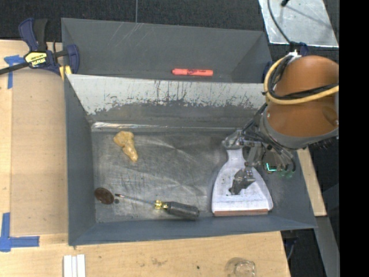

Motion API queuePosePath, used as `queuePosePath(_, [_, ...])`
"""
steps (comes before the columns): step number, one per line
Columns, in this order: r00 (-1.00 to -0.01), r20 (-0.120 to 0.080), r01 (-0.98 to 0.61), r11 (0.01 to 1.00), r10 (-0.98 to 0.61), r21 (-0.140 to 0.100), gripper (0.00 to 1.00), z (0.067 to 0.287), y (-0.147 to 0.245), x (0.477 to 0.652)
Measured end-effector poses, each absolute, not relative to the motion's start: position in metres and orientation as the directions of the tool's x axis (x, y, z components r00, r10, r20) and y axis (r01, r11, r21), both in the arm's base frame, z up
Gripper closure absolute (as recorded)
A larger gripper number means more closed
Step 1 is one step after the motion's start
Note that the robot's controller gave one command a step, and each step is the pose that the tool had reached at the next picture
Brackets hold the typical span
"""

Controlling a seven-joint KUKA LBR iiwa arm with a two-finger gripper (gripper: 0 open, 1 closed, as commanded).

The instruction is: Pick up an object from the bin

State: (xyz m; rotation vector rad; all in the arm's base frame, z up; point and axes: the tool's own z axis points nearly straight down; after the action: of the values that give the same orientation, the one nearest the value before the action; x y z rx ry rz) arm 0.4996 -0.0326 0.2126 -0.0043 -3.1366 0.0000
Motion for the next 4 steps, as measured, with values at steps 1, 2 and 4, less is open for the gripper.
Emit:
queuePosePath(1, [-1.0, -0.003, 0.002, 1.0, 0.002, 0.0, 0.0, 0.216, -0.033, 0.501])
queuePosePath(2, [-0.998, -0.002, -0.061, 0.998, -0.061, -0.001, 1.0, 0.093, -0.066, 0.492])
queuePosePath(4, [-0.993, 0.004, -0.12, 0.993, -0.12, 0.001, 1.0, 0.14, -0.064, 0.493])
